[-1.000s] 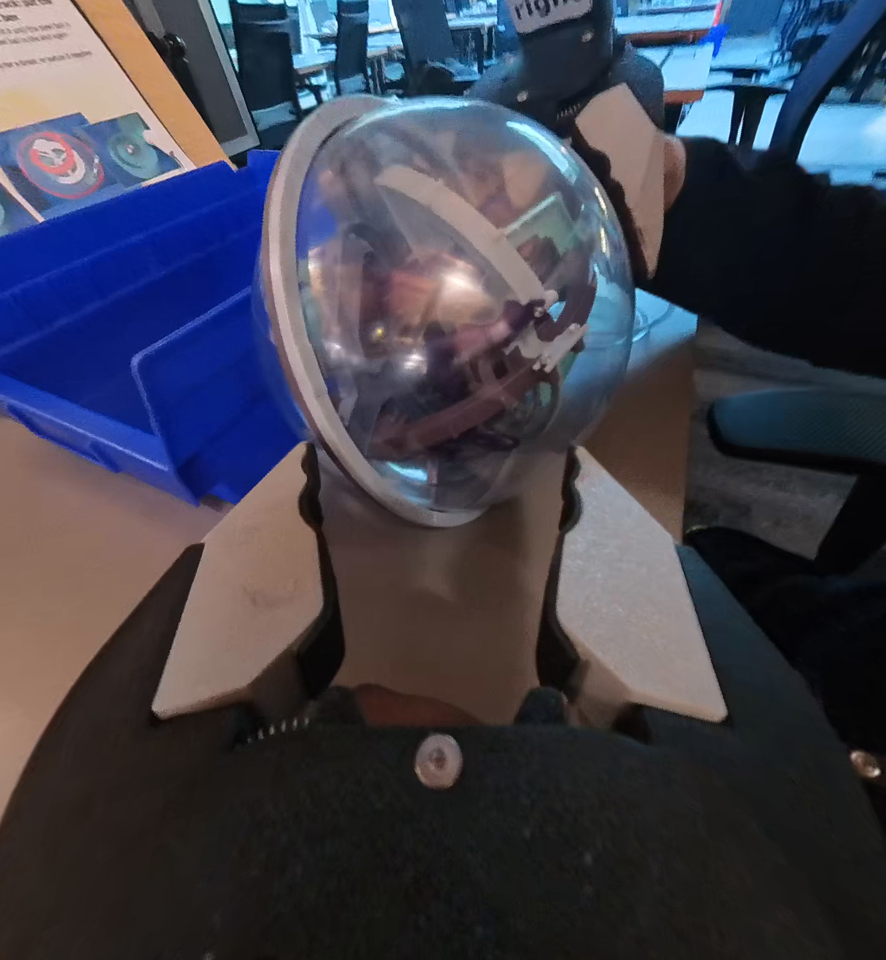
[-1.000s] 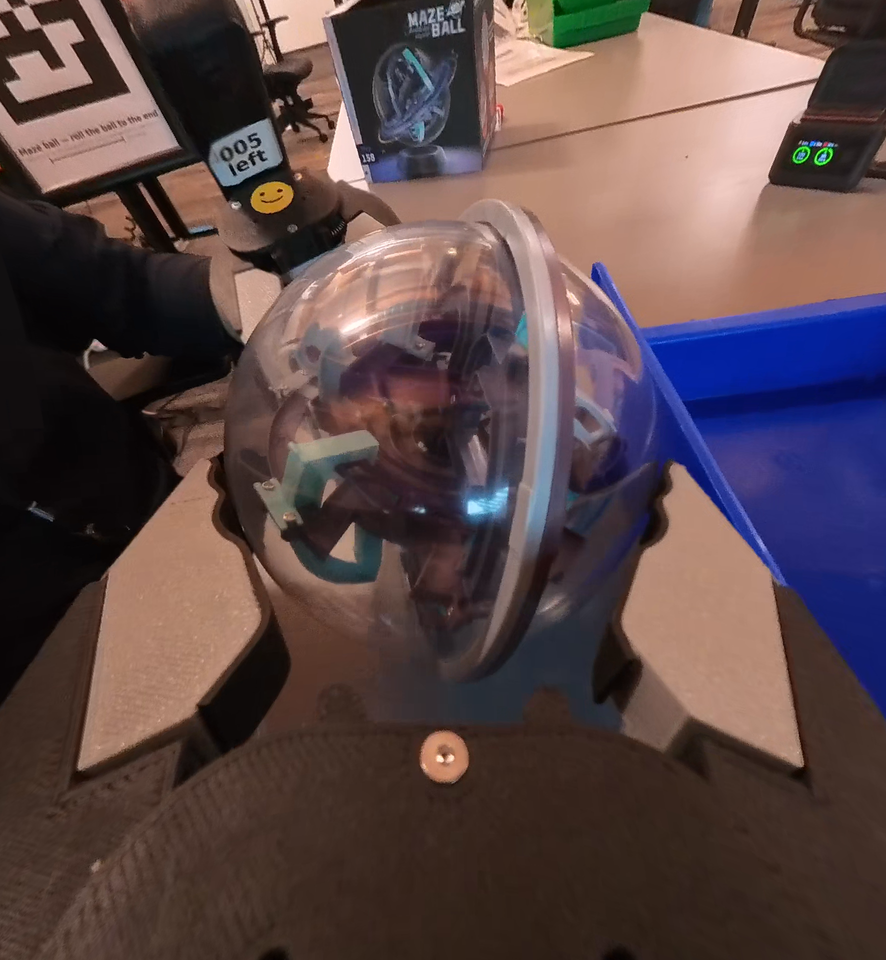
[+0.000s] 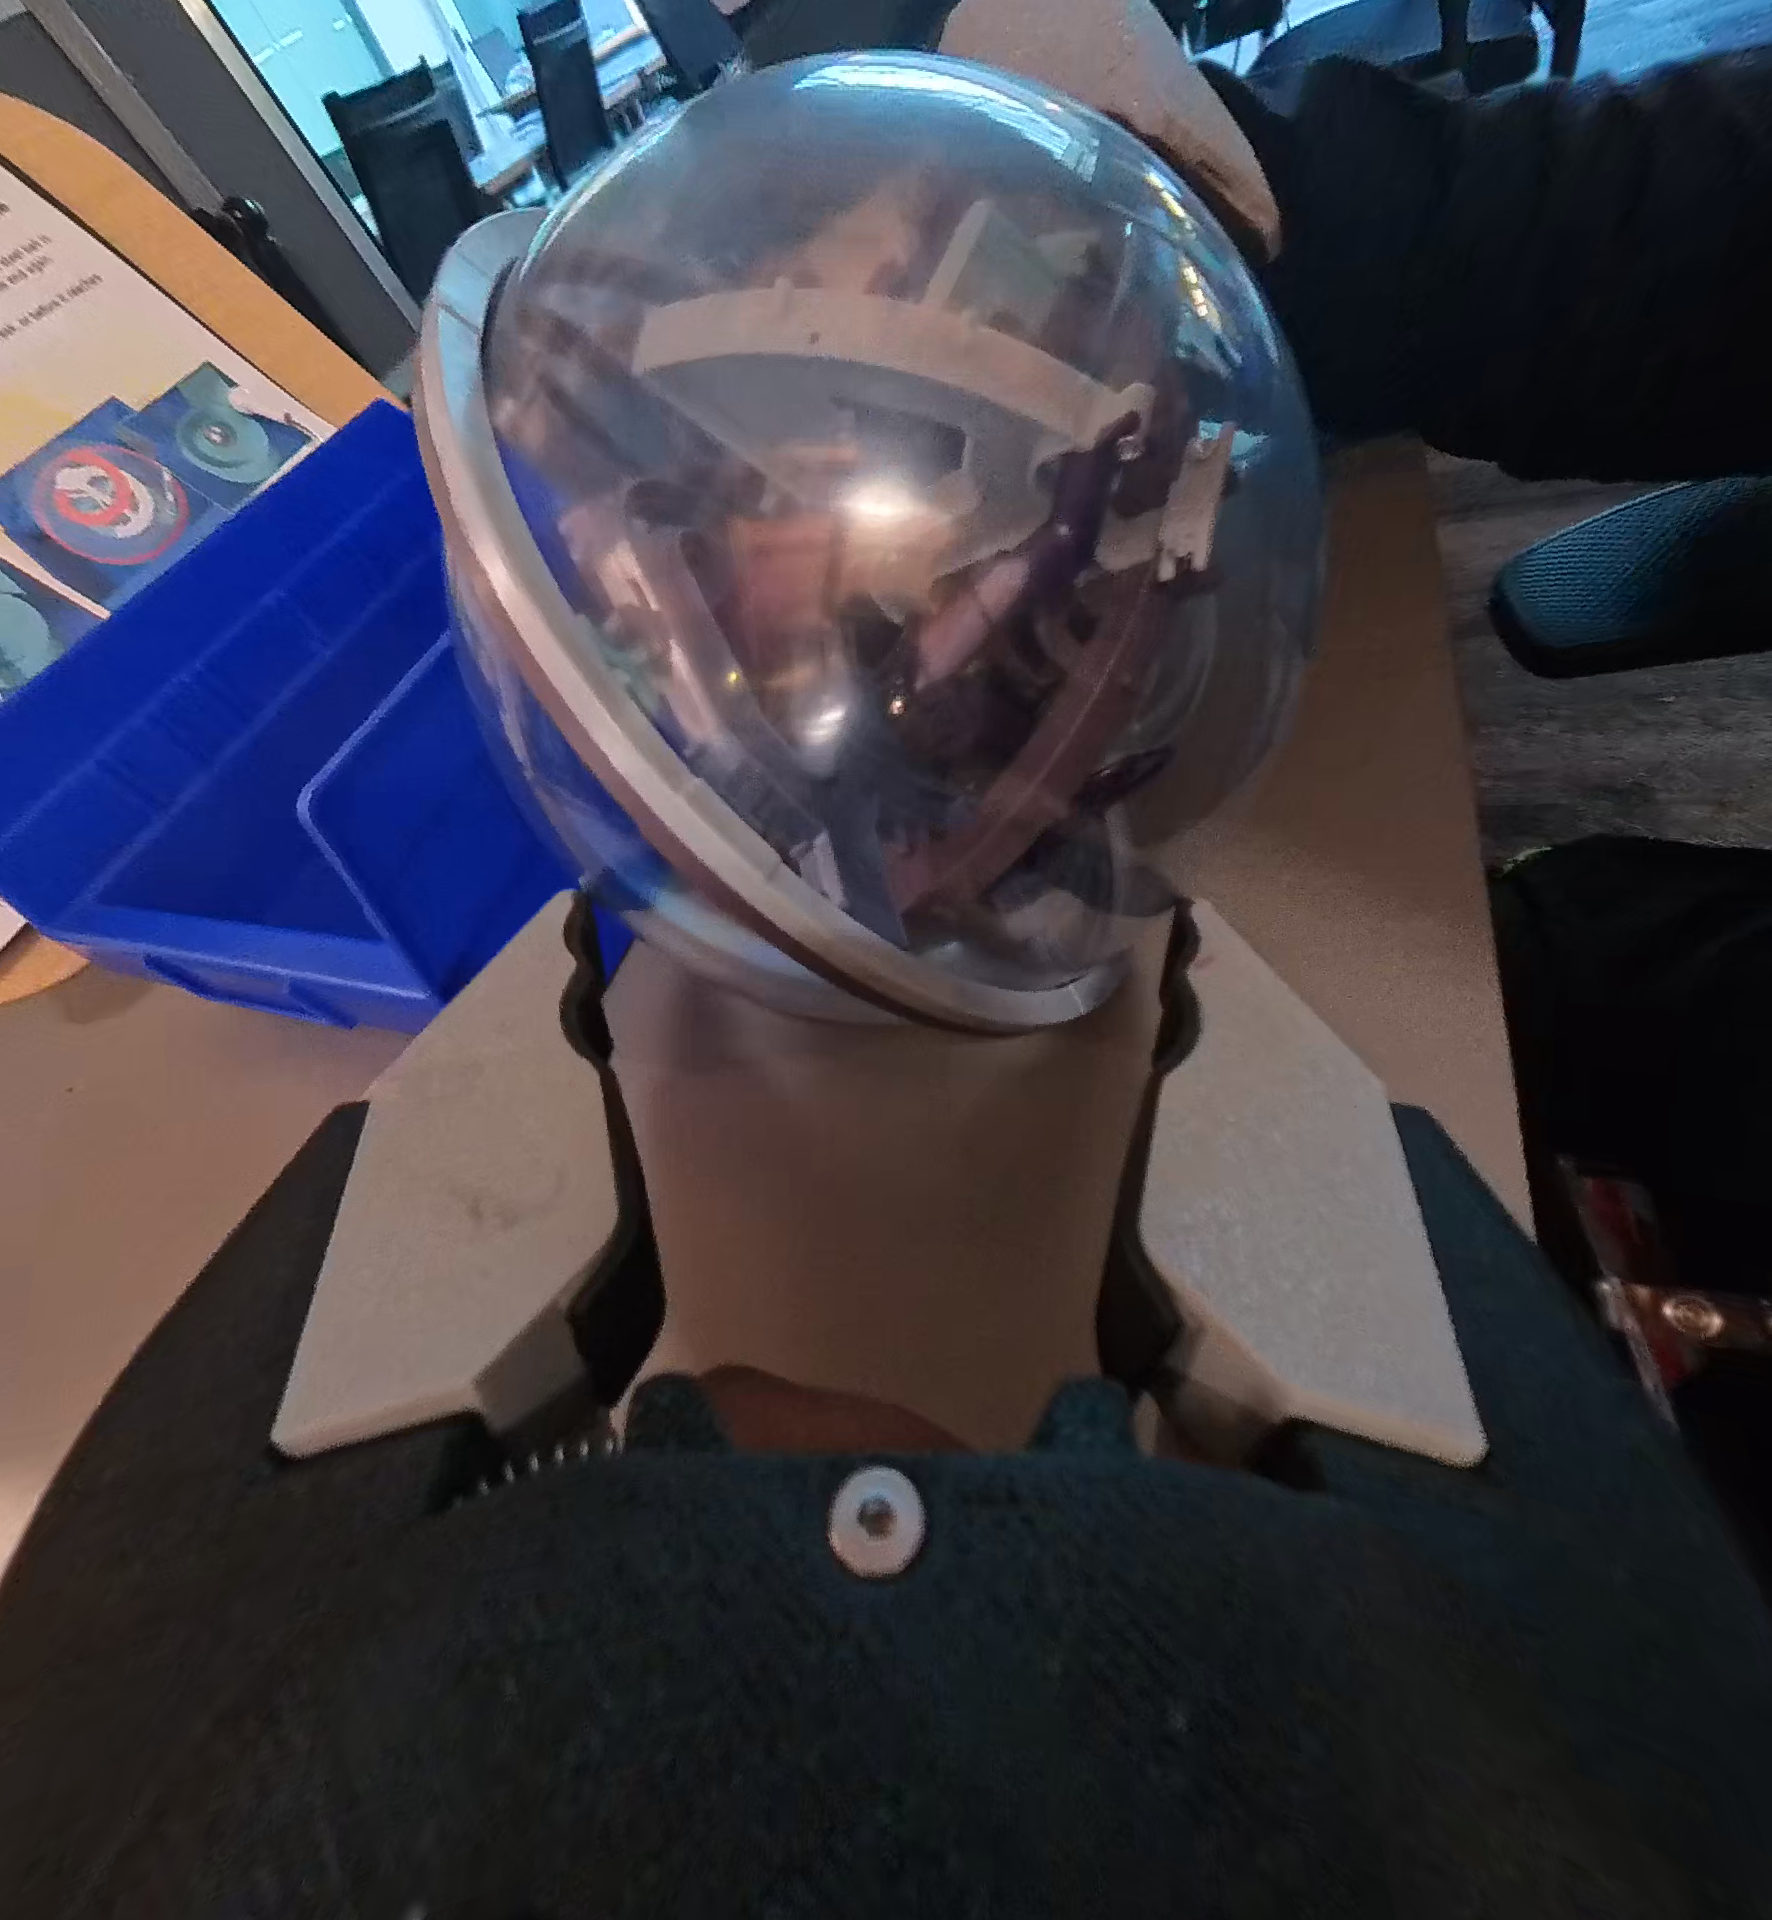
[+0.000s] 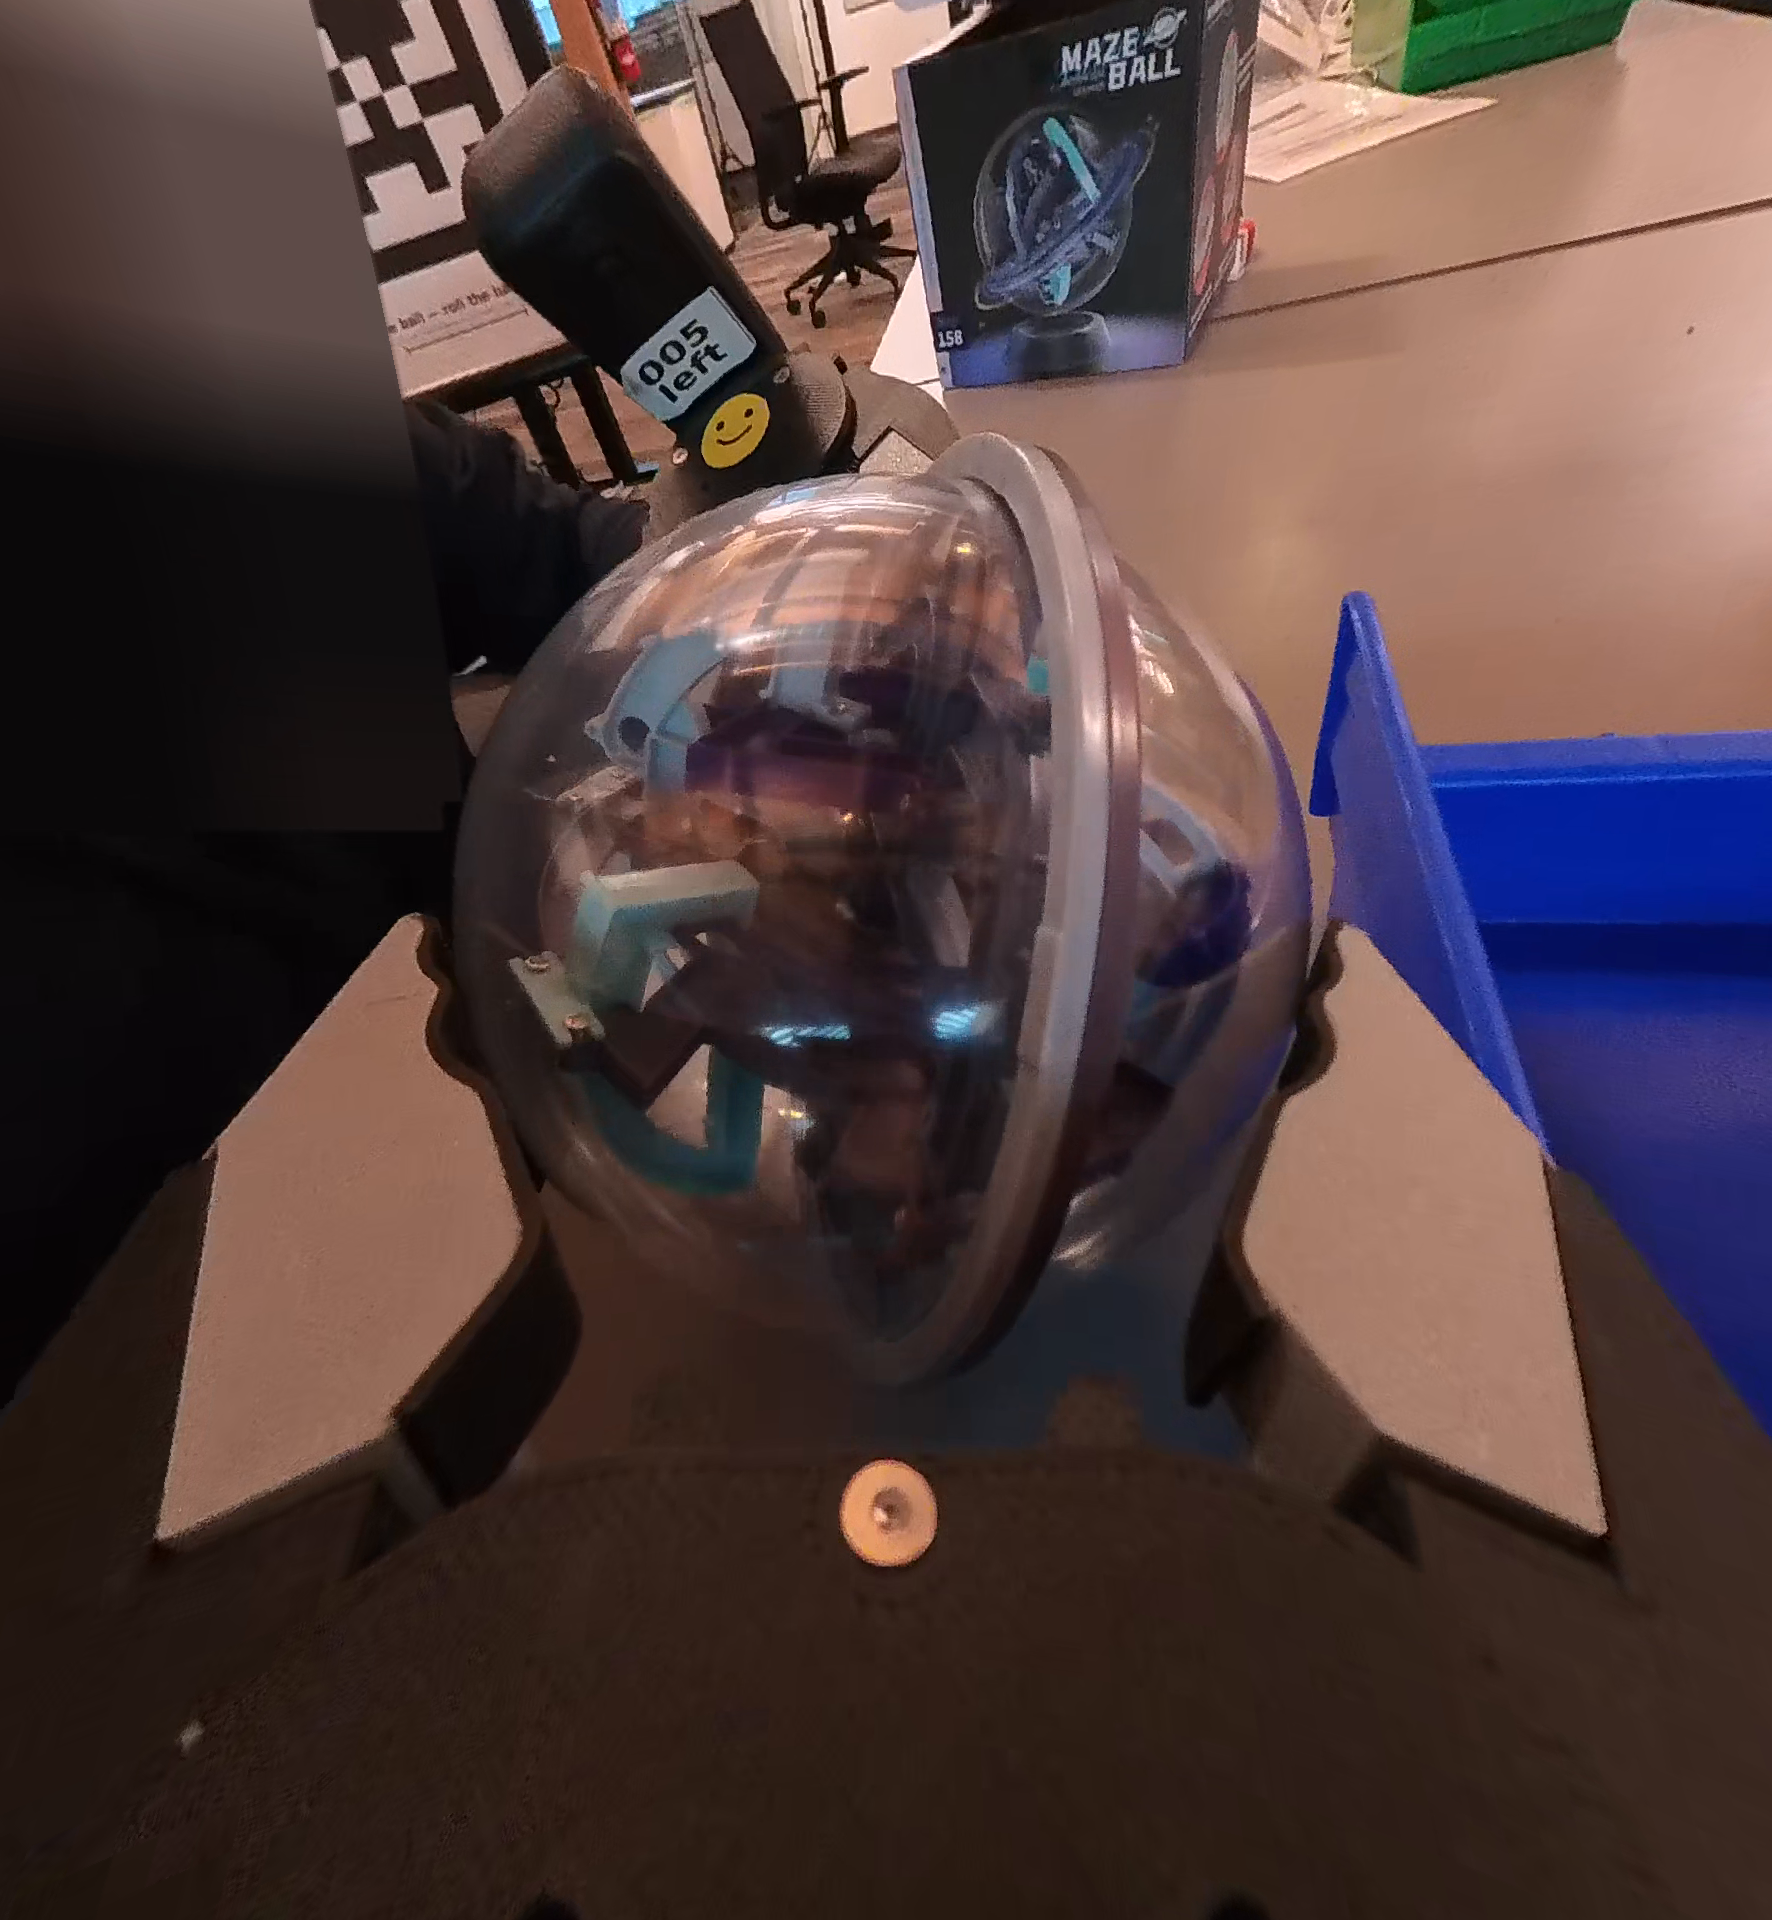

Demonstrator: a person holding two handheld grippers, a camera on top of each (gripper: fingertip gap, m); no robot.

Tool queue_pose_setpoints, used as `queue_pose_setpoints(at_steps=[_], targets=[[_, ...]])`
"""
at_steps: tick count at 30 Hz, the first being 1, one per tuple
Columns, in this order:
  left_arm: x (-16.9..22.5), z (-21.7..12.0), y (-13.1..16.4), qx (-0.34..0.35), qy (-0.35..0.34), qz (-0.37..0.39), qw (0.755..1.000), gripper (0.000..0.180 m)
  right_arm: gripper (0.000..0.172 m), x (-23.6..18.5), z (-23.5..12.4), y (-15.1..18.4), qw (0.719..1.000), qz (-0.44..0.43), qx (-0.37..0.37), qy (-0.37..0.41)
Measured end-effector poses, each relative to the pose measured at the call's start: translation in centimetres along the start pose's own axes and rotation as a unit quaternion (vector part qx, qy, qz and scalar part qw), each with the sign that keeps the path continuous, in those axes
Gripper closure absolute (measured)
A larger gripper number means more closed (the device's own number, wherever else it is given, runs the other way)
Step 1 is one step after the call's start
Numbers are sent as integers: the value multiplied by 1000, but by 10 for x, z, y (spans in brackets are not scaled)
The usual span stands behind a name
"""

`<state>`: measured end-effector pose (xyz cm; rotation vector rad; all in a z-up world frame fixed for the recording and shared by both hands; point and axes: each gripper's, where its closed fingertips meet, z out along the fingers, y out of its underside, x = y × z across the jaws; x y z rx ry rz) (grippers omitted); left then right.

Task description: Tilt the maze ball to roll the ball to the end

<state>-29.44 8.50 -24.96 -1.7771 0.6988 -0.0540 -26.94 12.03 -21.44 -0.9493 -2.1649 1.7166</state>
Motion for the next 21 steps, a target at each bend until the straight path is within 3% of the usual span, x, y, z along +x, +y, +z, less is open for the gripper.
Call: queue_pose_setpoints(at_steps=[11,21], targets=[[1,4,-12,35,-16,30,999,65,20,-2,-4,3,1000,-11,2,1],[0,3,-13,38,-36,43,998,65,23,0,-6,0,999,-28,16,7]])
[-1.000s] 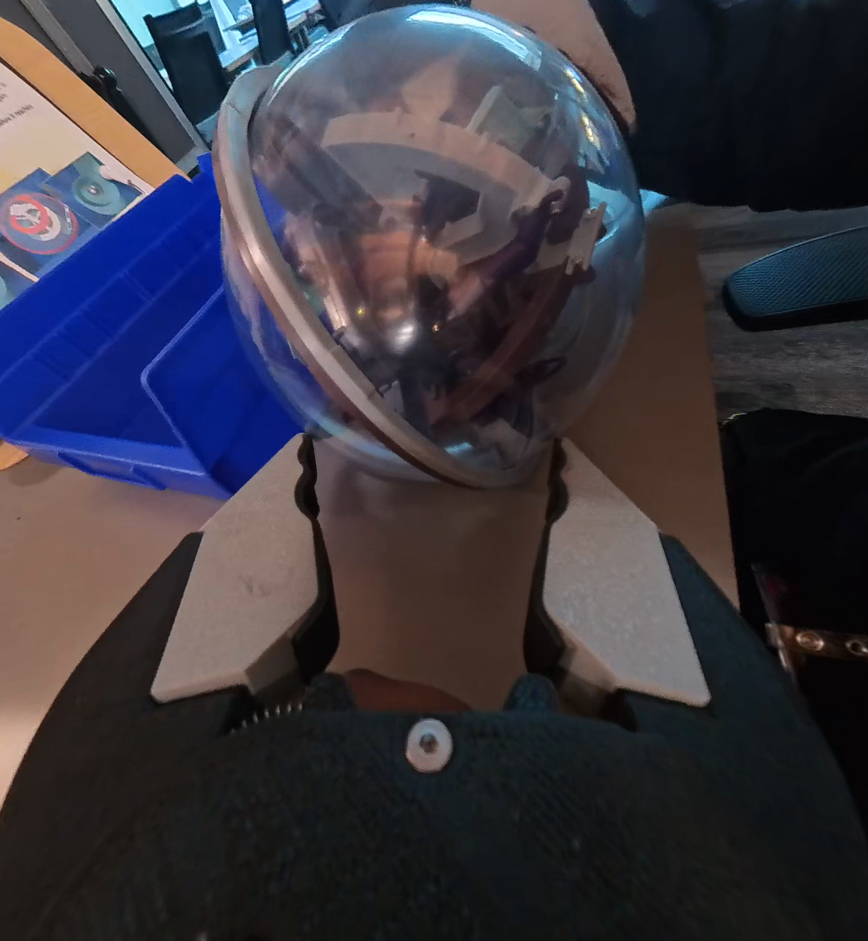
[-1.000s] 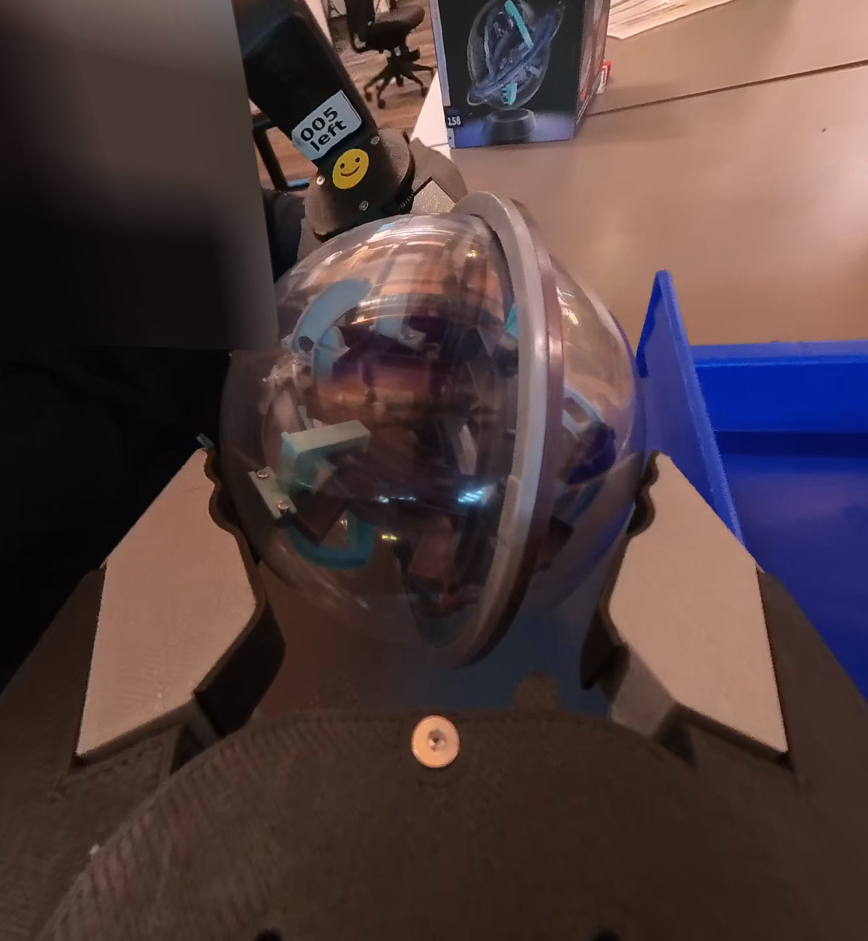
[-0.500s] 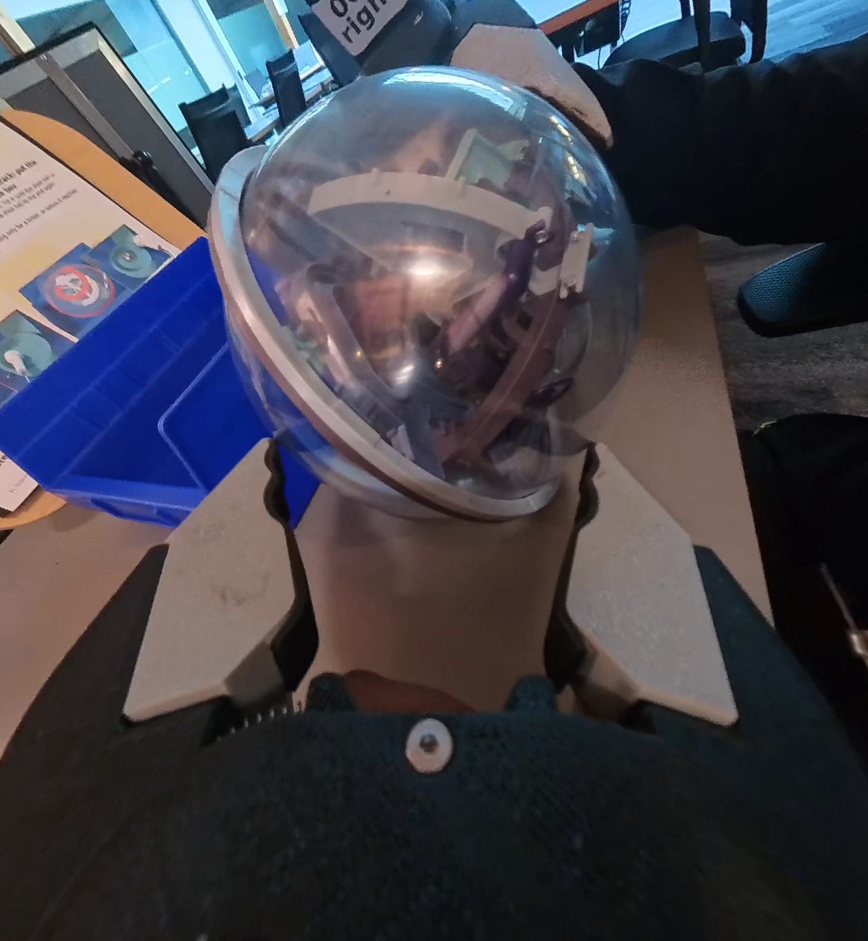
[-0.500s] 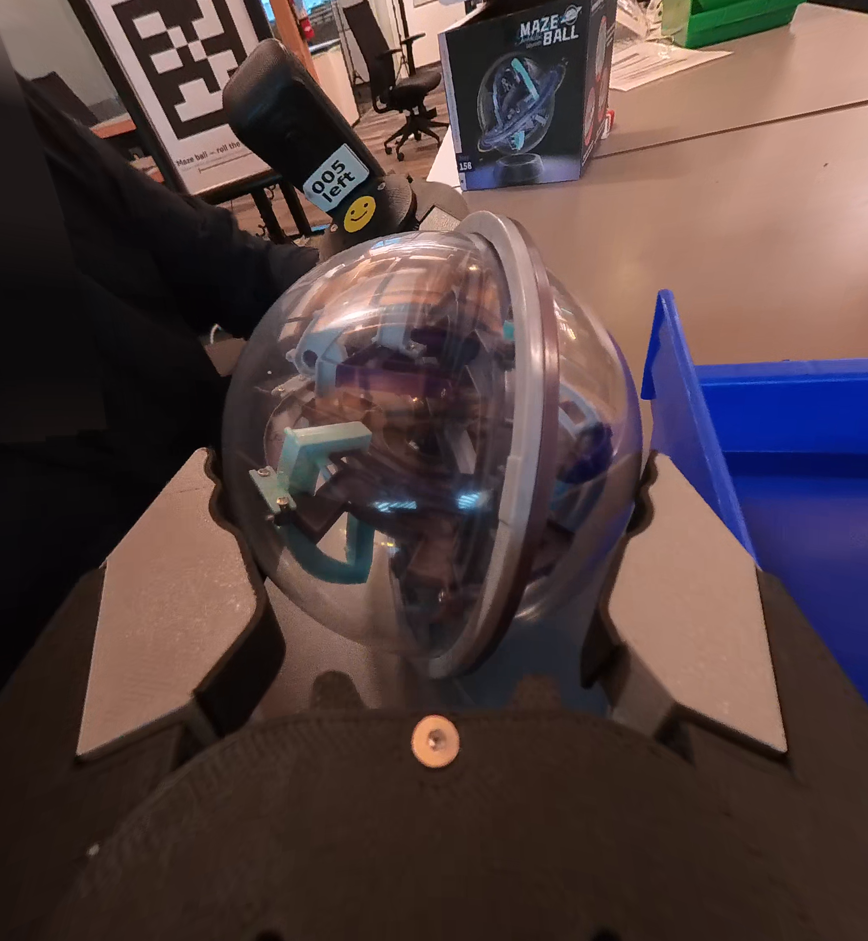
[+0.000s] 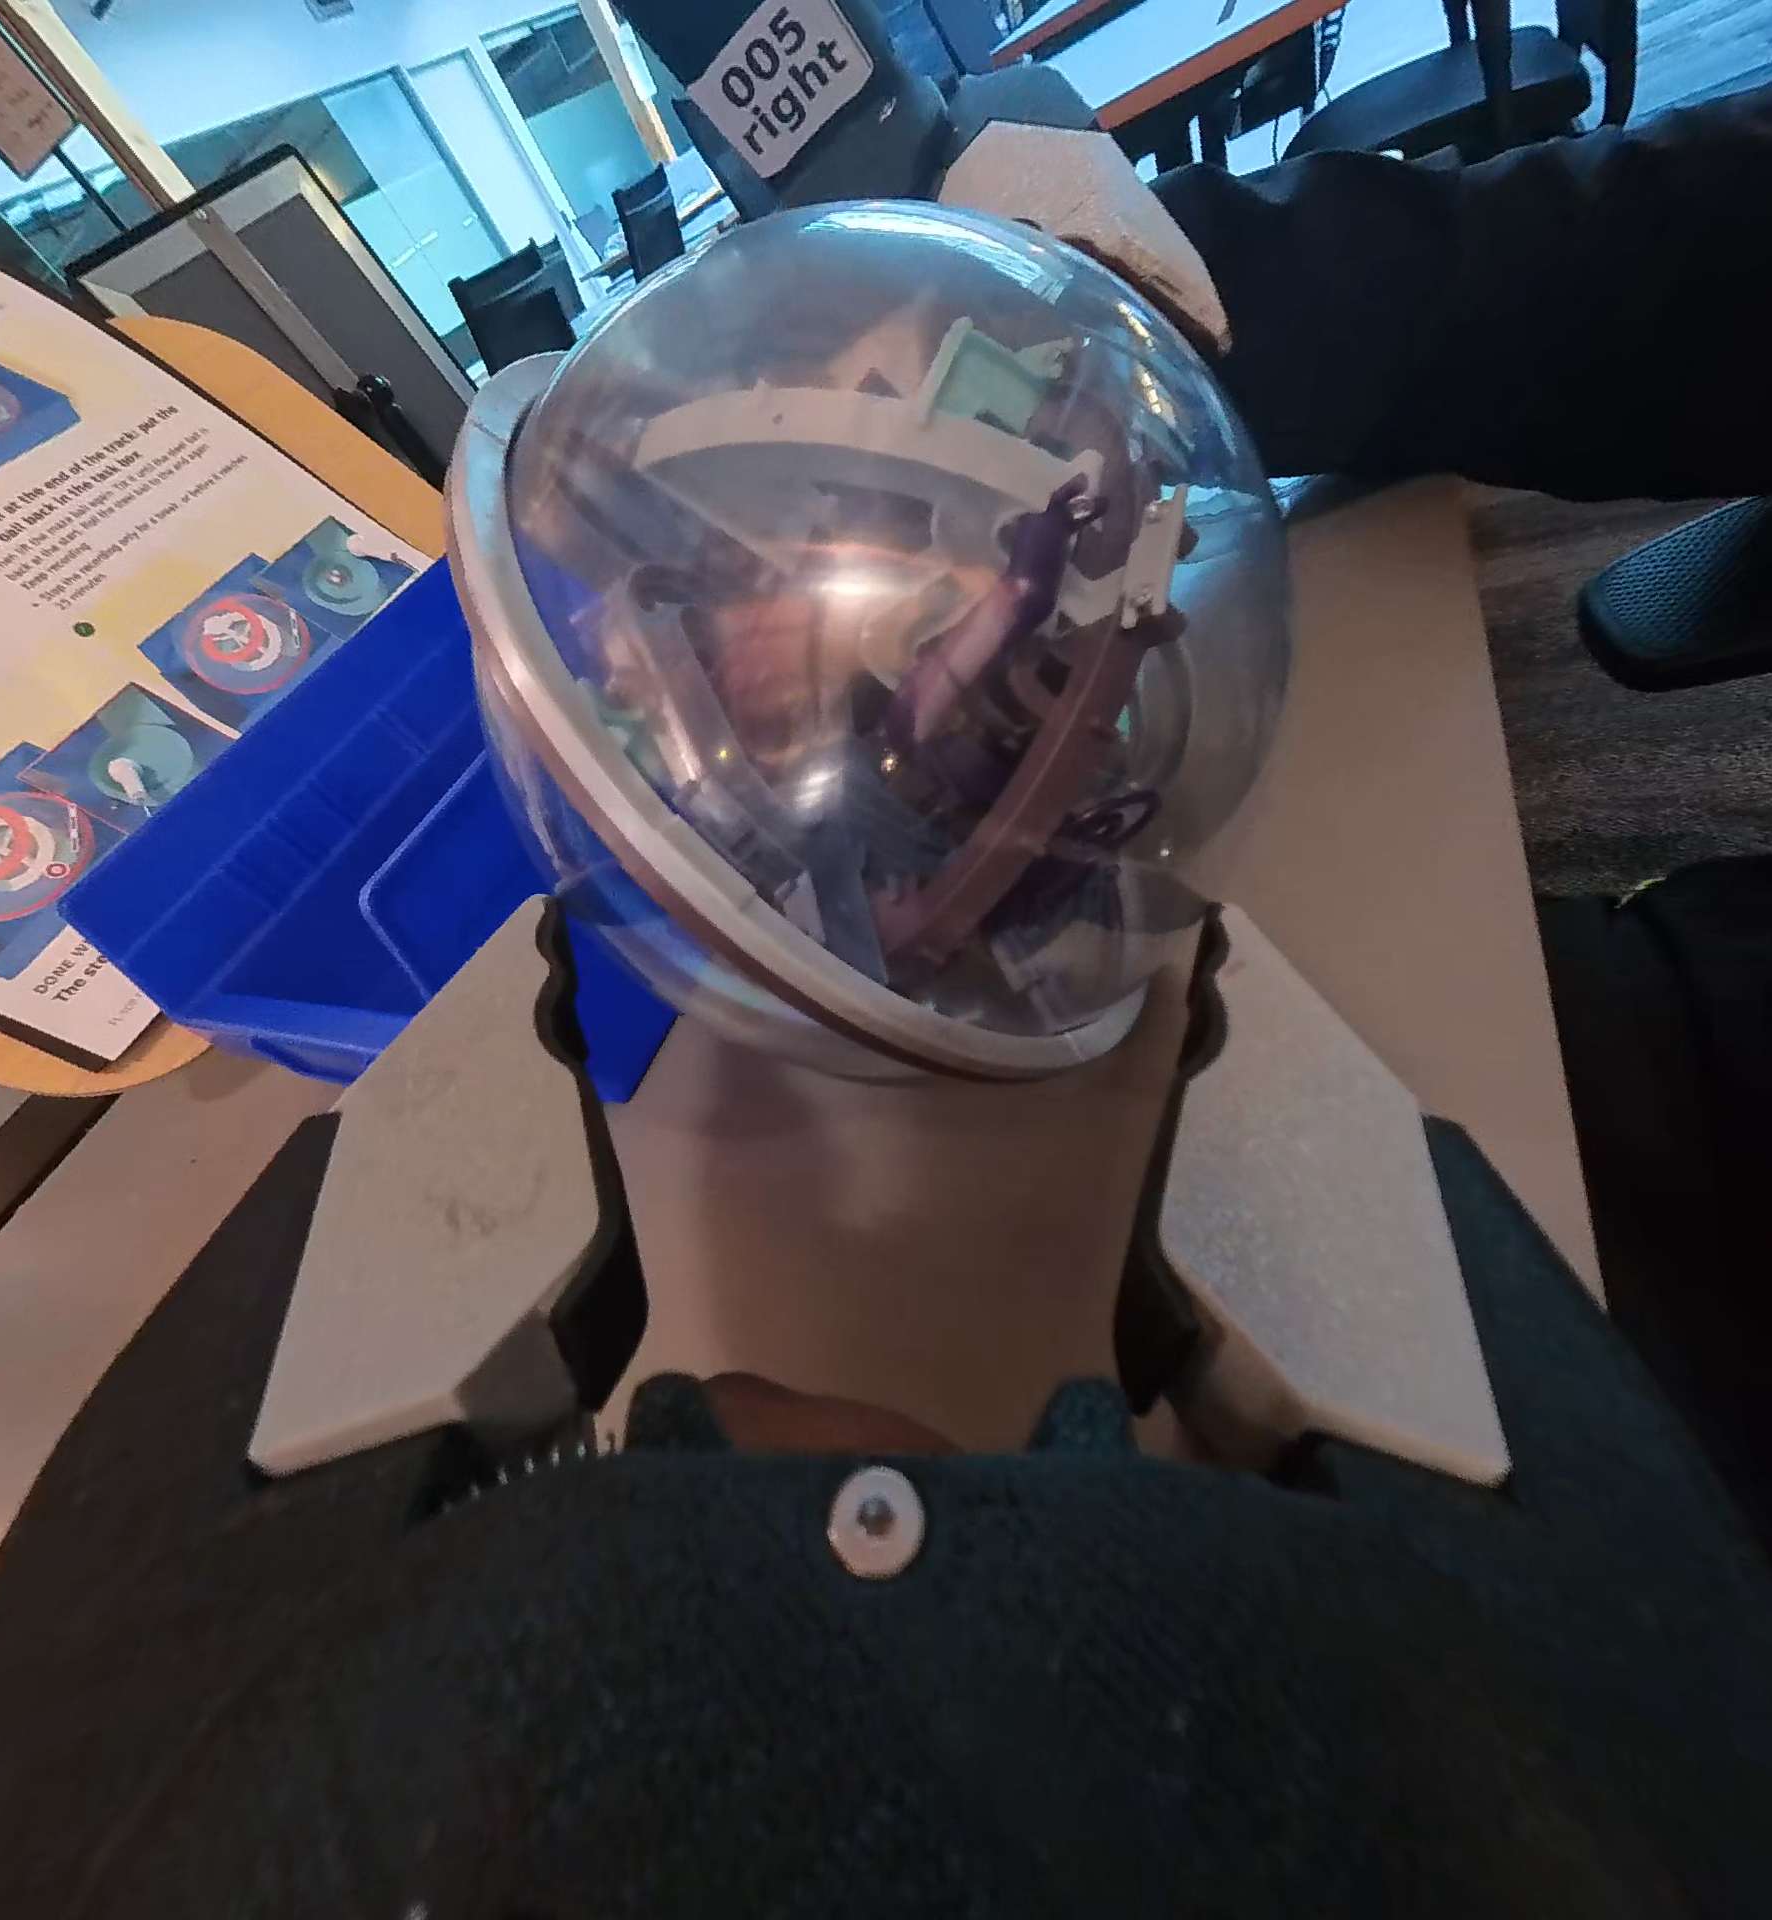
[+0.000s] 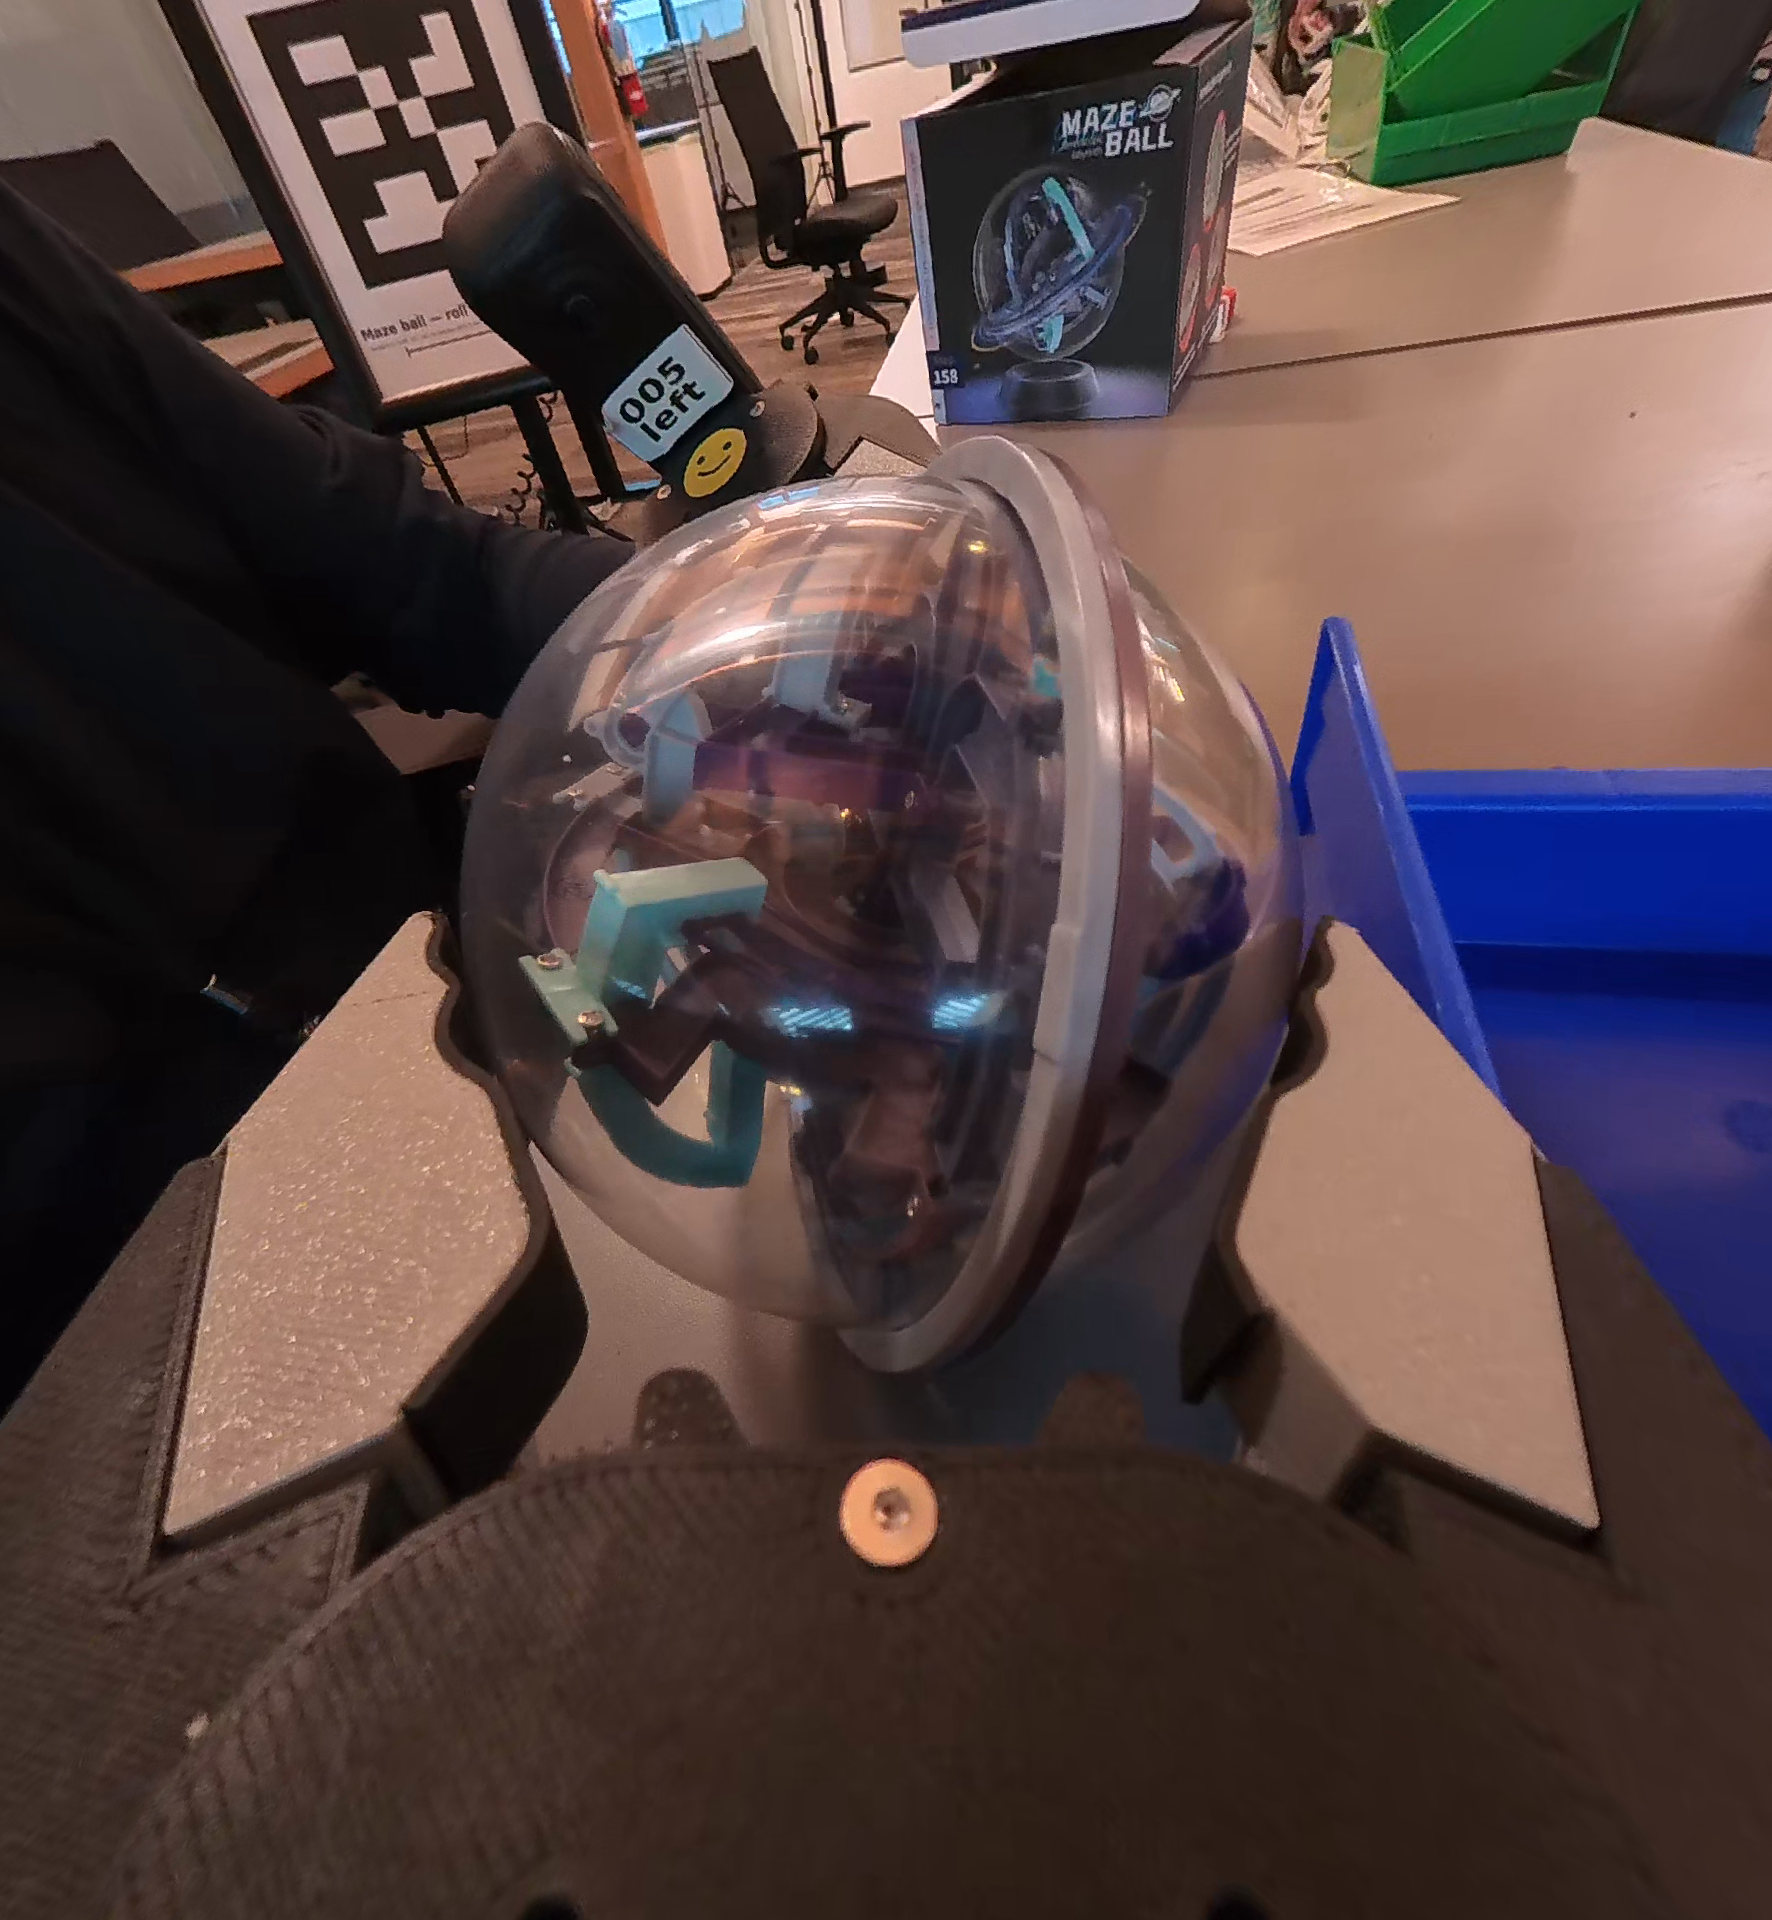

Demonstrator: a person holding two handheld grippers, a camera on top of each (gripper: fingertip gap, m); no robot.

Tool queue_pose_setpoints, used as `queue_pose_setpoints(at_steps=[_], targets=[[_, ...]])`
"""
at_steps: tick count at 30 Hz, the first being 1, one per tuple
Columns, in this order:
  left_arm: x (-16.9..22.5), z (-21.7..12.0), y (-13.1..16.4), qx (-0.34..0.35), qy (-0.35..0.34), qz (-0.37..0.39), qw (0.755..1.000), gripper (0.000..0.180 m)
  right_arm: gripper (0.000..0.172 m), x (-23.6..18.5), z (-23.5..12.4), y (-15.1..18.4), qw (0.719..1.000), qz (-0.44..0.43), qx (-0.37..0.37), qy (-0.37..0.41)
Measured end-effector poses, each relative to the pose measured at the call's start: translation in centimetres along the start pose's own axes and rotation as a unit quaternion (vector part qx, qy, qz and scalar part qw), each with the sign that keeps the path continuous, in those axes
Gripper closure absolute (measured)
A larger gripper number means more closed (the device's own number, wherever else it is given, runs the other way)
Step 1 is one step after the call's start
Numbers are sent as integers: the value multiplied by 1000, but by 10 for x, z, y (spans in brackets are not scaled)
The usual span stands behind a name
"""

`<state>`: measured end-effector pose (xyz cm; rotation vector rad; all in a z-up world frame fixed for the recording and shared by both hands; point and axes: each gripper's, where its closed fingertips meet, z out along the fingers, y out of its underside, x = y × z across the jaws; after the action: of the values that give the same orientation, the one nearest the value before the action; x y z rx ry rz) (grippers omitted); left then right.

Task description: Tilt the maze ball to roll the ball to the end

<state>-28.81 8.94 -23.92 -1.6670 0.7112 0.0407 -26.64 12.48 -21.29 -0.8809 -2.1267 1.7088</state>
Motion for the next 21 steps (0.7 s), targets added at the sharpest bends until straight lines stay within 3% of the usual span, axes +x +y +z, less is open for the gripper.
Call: queue_pose_setpoints(at_steps=[21], targets=[[-3,2,5,-10,7,-12,1000,65,16,4,6,9,998,-48,-32,38]])
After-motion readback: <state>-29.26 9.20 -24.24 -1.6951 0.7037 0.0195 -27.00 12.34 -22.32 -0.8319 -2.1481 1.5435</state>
